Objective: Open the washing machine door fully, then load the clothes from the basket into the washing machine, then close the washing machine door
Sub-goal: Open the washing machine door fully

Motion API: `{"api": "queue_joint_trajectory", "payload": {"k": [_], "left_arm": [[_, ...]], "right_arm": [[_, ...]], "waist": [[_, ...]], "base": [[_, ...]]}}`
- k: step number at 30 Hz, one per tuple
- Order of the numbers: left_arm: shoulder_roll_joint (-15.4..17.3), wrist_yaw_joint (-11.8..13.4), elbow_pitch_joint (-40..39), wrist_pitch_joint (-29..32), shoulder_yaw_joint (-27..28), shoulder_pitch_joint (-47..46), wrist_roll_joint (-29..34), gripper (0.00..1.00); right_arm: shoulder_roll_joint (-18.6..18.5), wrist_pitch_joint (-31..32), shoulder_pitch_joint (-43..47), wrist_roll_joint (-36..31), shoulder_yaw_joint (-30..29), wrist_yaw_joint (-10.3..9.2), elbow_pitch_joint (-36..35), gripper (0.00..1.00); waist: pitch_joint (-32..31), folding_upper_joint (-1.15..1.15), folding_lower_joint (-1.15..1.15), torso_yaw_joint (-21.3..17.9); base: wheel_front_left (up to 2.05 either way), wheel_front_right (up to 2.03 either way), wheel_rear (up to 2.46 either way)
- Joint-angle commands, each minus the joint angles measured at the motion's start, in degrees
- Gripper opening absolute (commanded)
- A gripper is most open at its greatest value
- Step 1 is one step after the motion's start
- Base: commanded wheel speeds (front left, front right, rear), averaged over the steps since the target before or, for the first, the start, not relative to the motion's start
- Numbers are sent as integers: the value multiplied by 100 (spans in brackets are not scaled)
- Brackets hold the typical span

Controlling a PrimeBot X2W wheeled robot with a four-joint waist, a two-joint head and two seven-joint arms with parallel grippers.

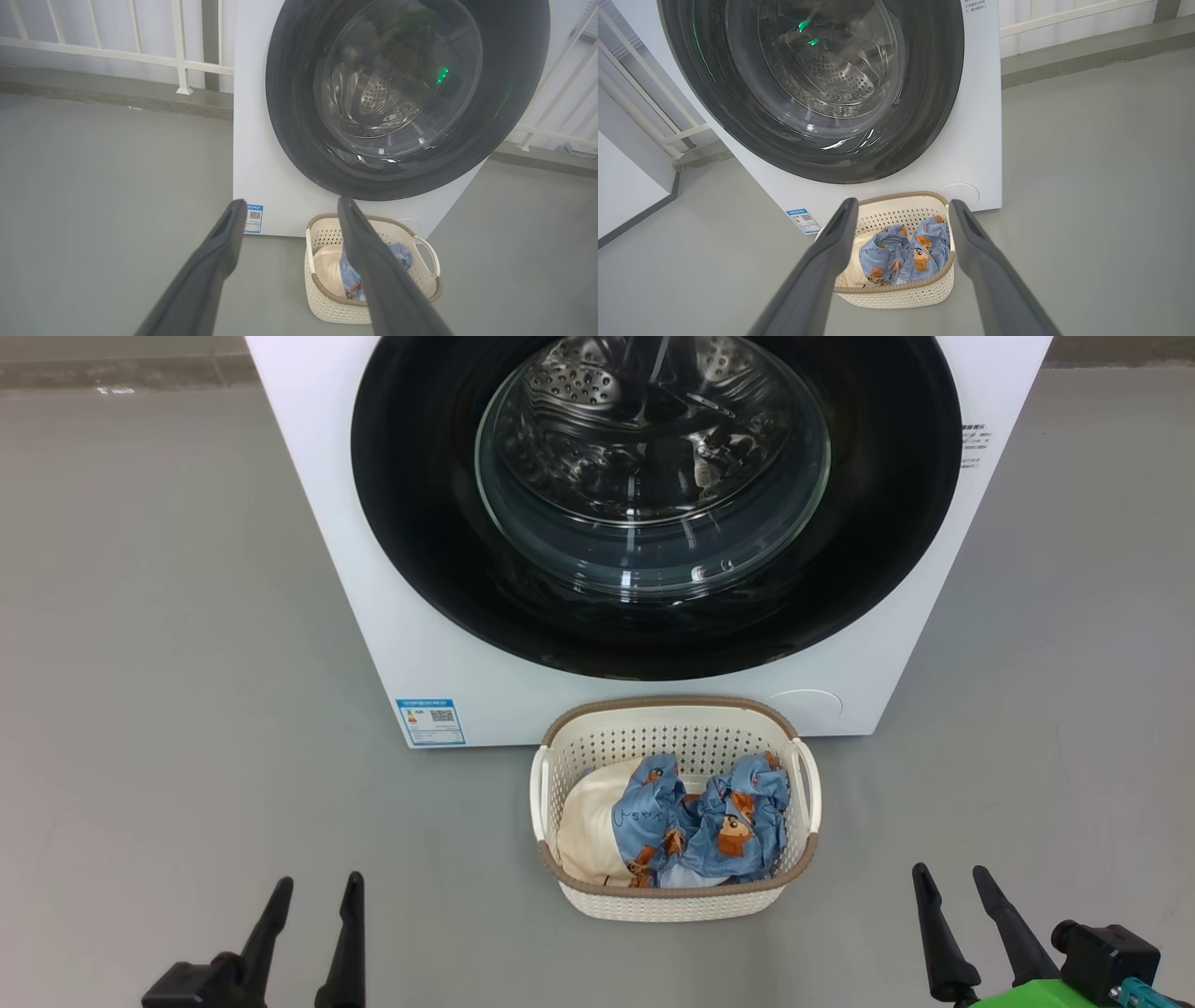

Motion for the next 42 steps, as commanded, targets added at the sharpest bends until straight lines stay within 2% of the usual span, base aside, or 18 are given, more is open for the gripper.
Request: {"api": "queue_joint_trajectory", "payload": {"k": [1,9,17,30,34,42], "left_arm": [[61,-15,-104,-78,205,-194,94,100],[5,-15,-121,-78,313,-209,373,100],[-18,-15,-116,-78,299,-205,412,100],[2,-15,-111,-78,298,-243,375,100],[-27,-15,-223,-78,292,-259,125,100],[34,-15,-218,-78,240,-270,36,100]], "right_arm": [[-43,-71,-77,-67,121,8,-152,100],[-35,-71,-94,-75,106,8,-159,100],[-29,-71,-92,-71,105,8,-160,100],[-17,-71,-103,-75,73,8,-201,100],[-13,-71,-114,-77,70,8,-216,100],[-20,-71,-132,-75,72,8,-204,100]], "waist": [[1,0,0,4],[22,0,0,-1],[30,0,0,-12],[88,0,0,-28],[118,0,0,-29],[152,0,0,-27]], "base": [[0,0,0],[34,34,-68],[94,94,-188],[123,123,-246],[116,116,-232],[70,70,-140]]}}
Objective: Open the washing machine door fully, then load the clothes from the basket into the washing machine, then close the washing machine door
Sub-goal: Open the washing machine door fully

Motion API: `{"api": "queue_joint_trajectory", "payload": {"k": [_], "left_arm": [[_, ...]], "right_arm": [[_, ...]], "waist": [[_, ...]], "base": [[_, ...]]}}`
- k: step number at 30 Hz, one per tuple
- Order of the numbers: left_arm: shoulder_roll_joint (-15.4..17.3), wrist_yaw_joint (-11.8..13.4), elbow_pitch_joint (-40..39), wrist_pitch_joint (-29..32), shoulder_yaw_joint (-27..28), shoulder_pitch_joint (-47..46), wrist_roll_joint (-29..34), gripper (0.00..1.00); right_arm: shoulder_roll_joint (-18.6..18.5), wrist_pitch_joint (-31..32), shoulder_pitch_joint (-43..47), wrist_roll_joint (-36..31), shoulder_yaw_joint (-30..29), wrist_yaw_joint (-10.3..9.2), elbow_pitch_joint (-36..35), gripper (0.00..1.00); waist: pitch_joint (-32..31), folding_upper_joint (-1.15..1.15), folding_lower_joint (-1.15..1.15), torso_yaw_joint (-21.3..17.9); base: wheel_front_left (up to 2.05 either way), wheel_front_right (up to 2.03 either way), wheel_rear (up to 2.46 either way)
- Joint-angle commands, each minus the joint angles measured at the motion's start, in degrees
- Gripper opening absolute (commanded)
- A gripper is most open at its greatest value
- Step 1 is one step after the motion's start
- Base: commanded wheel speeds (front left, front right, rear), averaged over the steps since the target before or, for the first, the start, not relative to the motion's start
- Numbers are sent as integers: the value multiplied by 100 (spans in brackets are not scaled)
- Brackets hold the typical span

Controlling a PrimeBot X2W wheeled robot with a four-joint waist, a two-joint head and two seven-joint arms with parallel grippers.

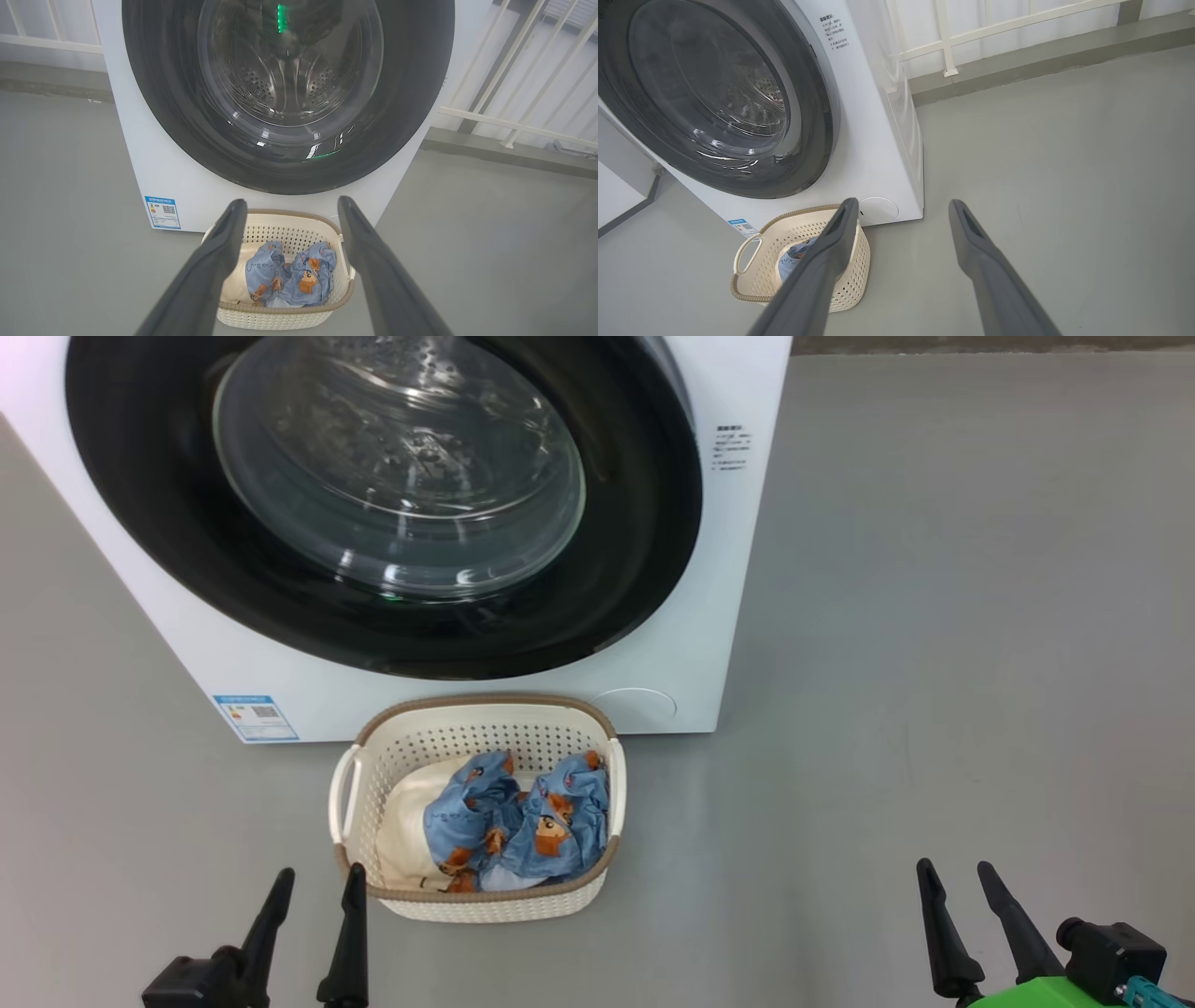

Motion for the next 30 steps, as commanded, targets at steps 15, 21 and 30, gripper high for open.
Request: {"api": "queue_joint_trajectory", "payload": {"k": [15,21,30], "left_arm": [[89,-15,-95,-77,64,-208,-92,100],[79,-15,-75,-77,24,-193,-105,100],[79,-15,-49,-77,19,-248,-153,100]], "right_arm": [[-56,-71,-134,38,177,8,-106,100],[-45,-71,-151,219,163,8,-111,43],[-50,-71,-516,1128,244,8,-213,0]], "waist": [[-28,0,0,53],[-31,0,0,78],[72,0,0,73]], "base": [[6,6,-13],[0,0,0],[0,0,0]]}}
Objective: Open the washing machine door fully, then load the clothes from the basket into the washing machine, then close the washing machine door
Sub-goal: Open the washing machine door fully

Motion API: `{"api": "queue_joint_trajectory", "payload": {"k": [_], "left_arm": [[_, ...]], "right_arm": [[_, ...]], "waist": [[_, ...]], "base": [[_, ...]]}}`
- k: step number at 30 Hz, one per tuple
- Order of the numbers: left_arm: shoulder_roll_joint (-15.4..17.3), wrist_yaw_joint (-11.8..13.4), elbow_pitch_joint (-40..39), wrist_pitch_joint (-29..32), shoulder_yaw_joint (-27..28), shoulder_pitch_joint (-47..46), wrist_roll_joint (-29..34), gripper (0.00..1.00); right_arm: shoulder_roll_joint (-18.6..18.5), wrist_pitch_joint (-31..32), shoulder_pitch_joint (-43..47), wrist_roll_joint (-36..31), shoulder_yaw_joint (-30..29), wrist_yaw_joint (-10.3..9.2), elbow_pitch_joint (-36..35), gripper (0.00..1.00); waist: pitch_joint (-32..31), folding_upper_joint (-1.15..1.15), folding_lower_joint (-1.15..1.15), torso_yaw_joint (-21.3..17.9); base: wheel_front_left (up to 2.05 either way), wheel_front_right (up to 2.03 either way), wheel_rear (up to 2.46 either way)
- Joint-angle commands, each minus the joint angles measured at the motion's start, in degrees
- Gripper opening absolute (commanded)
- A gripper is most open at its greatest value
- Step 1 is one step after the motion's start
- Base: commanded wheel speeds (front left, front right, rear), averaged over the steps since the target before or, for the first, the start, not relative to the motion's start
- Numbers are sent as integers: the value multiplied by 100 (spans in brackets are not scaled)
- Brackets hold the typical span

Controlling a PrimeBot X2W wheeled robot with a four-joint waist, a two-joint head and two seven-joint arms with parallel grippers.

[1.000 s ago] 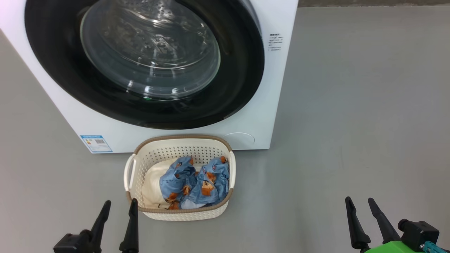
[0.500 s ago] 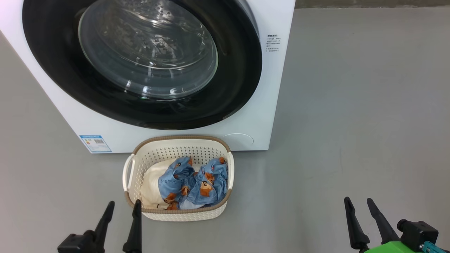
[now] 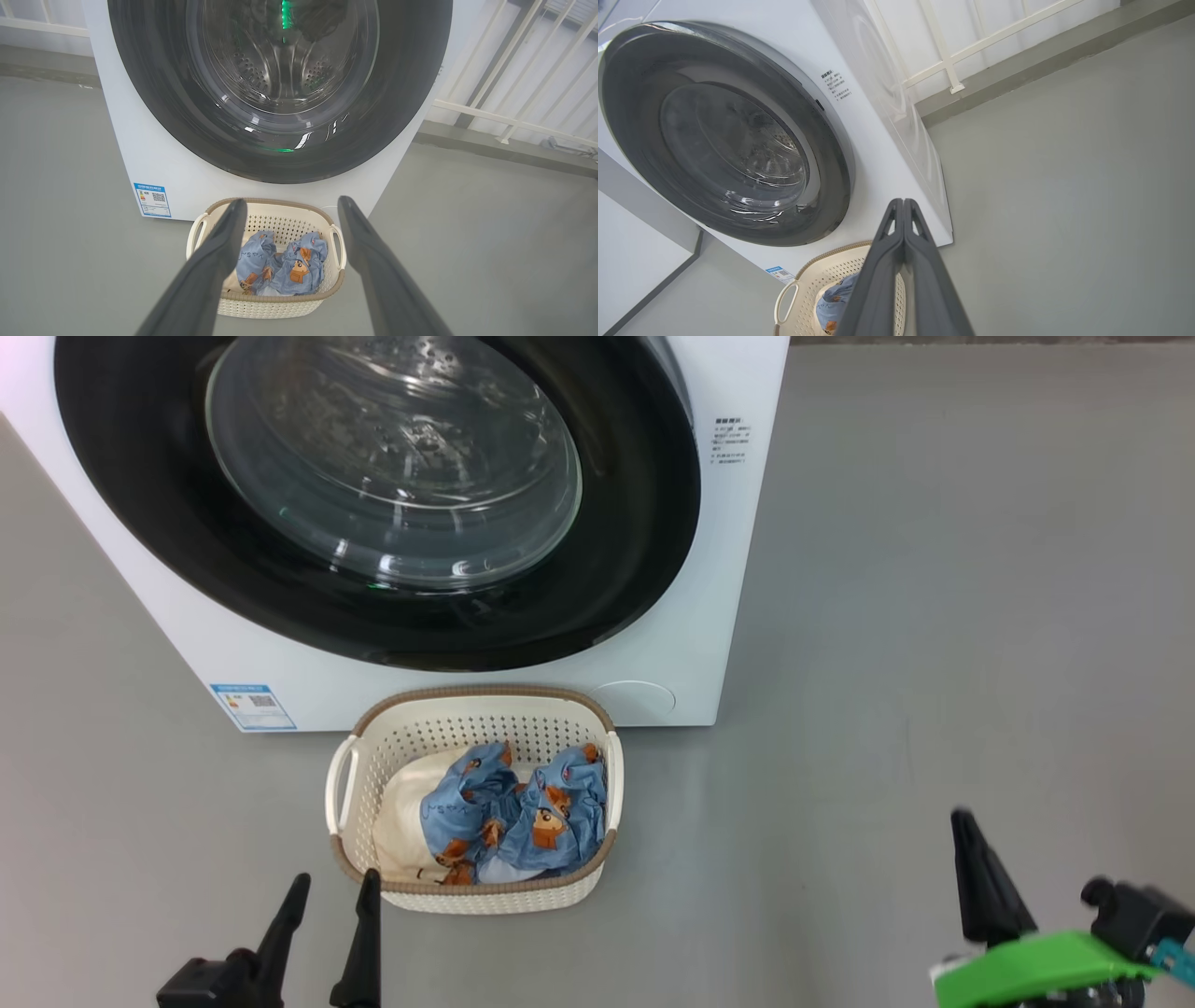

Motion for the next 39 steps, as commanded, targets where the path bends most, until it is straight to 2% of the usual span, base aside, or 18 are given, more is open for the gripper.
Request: {"api": "queue_joint_trajectory", "payload": {"k": [1,8,12,24,30,39], "left_arm": [[65,-15,-108,-77,180,-256,-29,100],[84,-15,-103,-77,116,-380,-62,100],[98,-15,-115,-77,78,-485,-75,100],[109,-15,-107,-77,-67,-866,-125,100],[76,-15,-128,-77,-142,-1049,-163,100],[5,-15,-144,-77,-203,-1297,-203,100]], "right_arm": [[-72,-70,-305,128,205,8,-190,0],[-145,-70,-864,1025,370,8,-274,0],[-212,-70,-1249,1844,525,8,-311,0],[-963,-26,-2856,4527,1025,8,-92,0],[-1291,131,-3624,5076,1175,8,188,0],[-1517,647,-4624,5680,1261,8,495,0]], "waist": [[29,0,0,-8],[161,0,0,-3],[296,0,0,14],[636,0,0,118],[856,0,0,245],[1220,0,0,440]], "base": [[0,0,0],[0,0,0],[0,0,0],[0,0,0],[0,0,0],[0,0,0]]}}
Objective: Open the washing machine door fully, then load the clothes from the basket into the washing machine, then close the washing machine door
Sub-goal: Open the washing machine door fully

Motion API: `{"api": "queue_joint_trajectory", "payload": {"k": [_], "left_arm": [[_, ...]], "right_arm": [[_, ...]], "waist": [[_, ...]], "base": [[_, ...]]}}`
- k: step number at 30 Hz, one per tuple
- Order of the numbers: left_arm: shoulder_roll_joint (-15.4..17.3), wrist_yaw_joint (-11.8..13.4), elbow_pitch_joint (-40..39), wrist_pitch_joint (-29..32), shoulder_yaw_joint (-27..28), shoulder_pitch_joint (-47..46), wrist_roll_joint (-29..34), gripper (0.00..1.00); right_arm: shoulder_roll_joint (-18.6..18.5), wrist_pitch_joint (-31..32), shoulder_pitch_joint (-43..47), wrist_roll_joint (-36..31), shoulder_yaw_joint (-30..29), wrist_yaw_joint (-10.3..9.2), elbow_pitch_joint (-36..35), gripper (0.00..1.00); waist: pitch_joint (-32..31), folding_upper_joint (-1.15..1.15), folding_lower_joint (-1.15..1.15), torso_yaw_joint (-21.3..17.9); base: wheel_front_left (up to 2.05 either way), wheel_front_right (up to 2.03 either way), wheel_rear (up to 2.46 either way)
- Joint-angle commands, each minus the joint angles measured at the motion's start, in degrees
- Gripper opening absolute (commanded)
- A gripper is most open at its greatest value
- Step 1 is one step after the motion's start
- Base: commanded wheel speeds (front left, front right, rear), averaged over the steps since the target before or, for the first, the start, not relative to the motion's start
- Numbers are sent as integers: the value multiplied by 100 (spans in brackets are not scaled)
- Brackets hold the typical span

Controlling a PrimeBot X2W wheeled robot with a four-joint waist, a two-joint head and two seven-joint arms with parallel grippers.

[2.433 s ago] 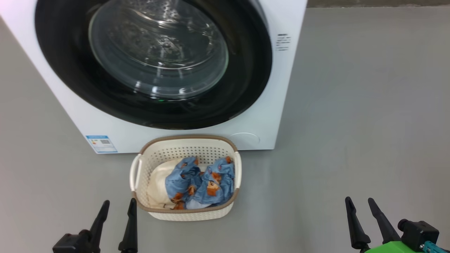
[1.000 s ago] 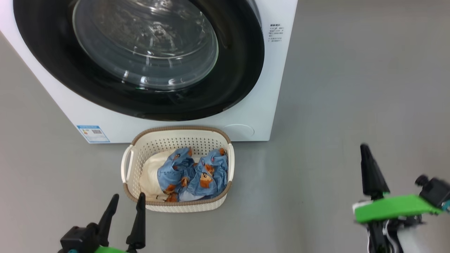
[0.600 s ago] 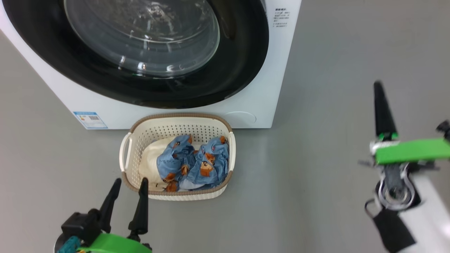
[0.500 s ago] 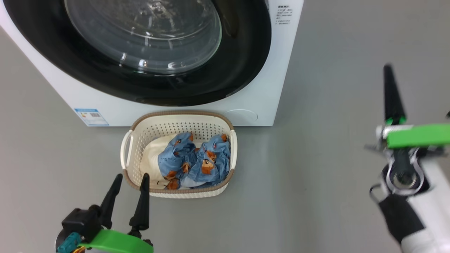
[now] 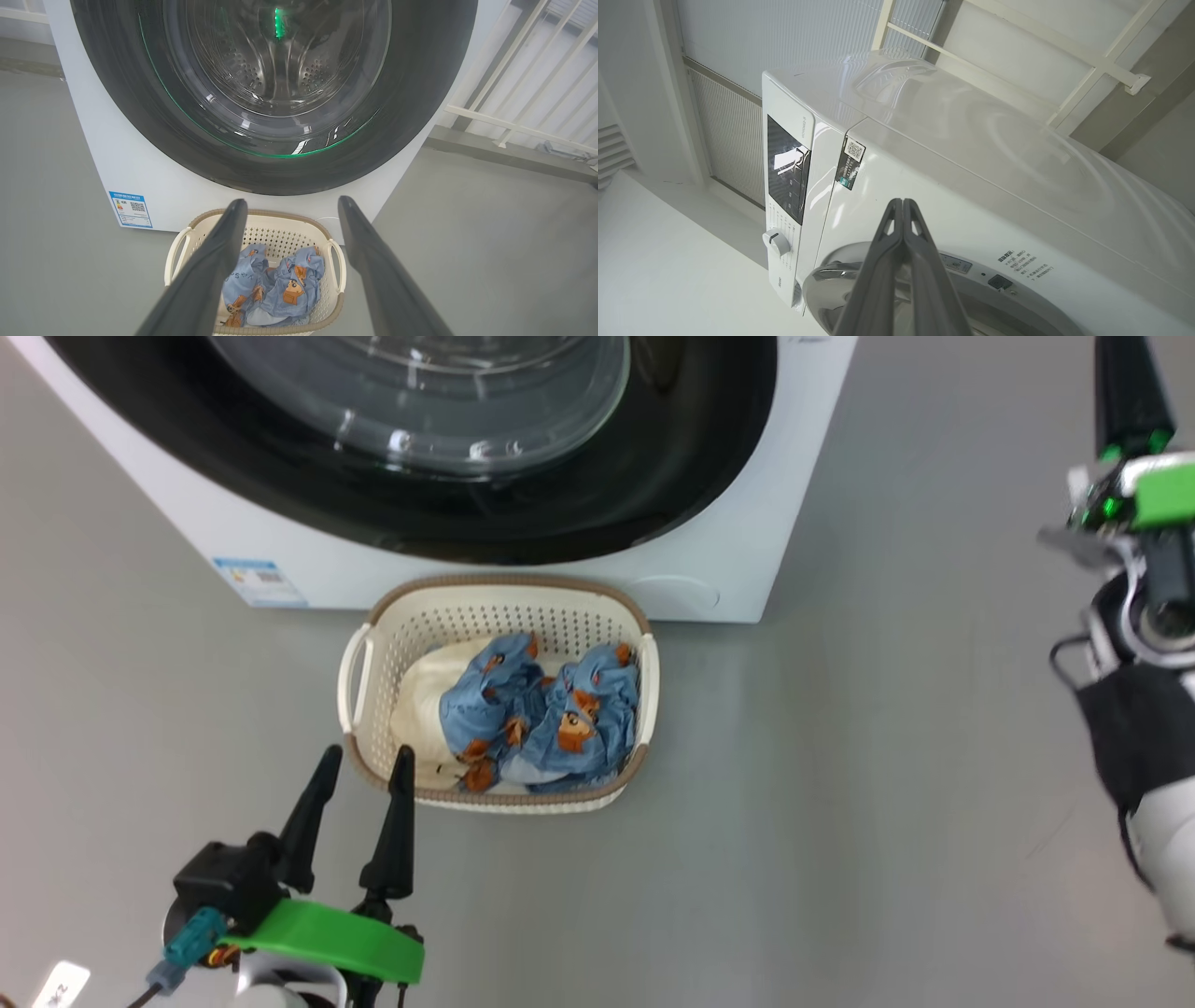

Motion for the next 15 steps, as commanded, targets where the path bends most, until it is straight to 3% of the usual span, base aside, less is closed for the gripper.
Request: {"api": "queue_joint_trajectory", "payload": {"k": [1,8,15], "left_arm": [[55,-15,-144,-37,165,-196,-46,100],[-3,-15,-130,-37,20,-406,-85,100],[-39,-15,-107,-37,-122,-583,-124,100]], "right_arm": [[-25,67,-155,98,90,9,-100,0],[-172,665,-798,326,138,9,174,0],[-248,1798,-1223,786,71,9,444,0]], "waist": [[150,0,0,113],[406,0,0,300],[612,0,0,481]], "base": [[0,0,0],[0,0,0],[0,0,0]]}}
